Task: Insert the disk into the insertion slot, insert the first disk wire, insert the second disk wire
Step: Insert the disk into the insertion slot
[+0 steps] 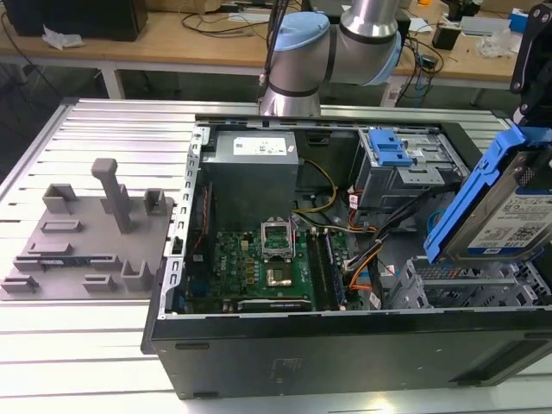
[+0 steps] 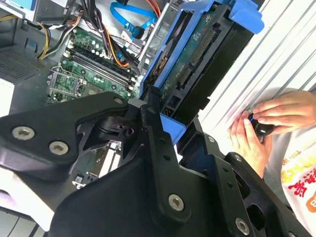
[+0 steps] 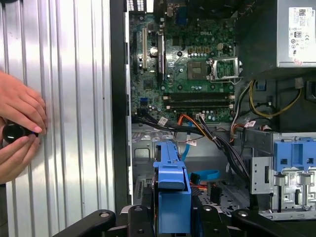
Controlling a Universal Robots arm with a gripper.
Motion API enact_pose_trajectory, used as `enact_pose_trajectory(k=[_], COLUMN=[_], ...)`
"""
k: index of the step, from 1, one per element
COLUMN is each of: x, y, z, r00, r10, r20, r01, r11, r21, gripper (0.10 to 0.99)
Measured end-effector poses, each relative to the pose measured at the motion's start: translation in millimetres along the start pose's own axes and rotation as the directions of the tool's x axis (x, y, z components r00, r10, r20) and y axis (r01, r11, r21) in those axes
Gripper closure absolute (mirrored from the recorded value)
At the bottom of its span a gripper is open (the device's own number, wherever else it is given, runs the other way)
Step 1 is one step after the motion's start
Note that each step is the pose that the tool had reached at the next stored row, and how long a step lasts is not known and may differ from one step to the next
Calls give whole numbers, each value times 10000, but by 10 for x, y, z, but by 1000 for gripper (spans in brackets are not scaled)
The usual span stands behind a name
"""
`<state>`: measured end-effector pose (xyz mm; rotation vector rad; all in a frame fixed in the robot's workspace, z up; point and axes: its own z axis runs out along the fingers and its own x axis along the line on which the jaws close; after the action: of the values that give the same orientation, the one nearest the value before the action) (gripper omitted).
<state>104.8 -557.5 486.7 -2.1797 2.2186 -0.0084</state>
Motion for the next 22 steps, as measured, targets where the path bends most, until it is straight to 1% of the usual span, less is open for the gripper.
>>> enact_pose_trajectory(k=[6,13,22], x=[-62,-96,-106], y=[-12,-21,-33], z=[16,55,107], r00=[10000,10000,10000], r10=[-4,-6,-69], r20=[-72,-72,-71], r01=[4,6,69], r11=[10000,10000,10000], r21=[-33,-33,-33], gripper=[718,718,718])
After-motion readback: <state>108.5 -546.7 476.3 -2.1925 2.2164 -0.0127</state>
